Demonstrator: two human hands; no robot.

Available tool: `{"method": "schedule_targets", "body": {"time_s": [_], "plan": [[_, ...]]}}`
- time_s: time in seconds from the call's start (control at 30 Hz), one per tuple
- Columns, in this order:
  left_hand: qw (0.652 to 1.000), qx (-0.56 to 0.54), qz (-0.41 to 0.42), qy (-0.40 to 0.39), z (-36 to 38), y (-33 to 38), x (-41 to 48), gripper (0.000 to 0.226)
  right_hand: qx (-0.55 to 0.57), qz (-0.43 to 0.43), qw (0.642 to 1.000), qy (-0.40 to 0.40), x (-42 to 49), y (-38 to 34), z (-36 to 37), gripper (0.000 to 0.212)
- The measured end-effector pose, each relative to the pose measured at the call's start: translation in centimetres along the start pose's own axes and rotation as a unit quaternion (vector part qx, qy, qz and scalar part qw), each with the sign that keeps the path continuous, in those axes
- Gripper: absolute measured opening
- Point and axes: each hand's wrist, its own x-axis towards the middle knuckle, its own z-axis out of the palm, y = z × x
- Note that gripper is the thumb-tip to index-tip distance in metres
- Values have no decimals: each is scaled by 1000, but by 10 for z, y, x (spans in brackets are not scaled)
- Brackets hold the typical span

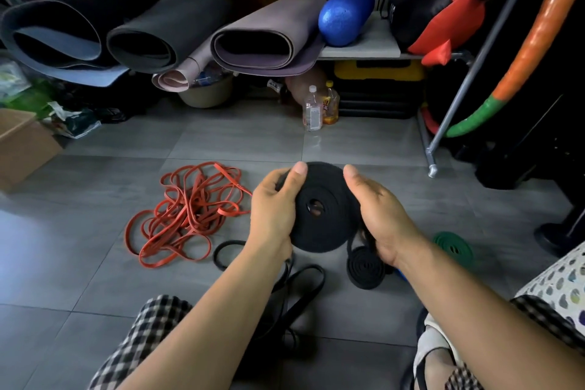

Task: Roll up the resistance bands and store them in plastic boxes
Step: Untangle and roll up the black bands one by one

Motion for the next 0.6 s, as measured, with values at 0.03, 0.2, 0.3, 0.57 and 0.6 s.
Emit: {"method": "schedule_targets", "body": {"time_s": [0.03,0.2,0.3,0.57,0.6], "plan": [[1000,-13,3,24,0,0,2,18,29,15,999,18,-1,2,4,40],[994,-58,-15,92,9,-7,2,24,141,85,977,133,-2,11,18,36],[988,-95,-45,116,16,-14,2,25,180,69,962,192,1,11,18,30],[971,-144,-109,154,26,-34,9,30,68,15,959,274,5,36,21,15],[969,-142,-119,163,28,-40,9,30,34,10,961,275,3,38,18,17]]}}
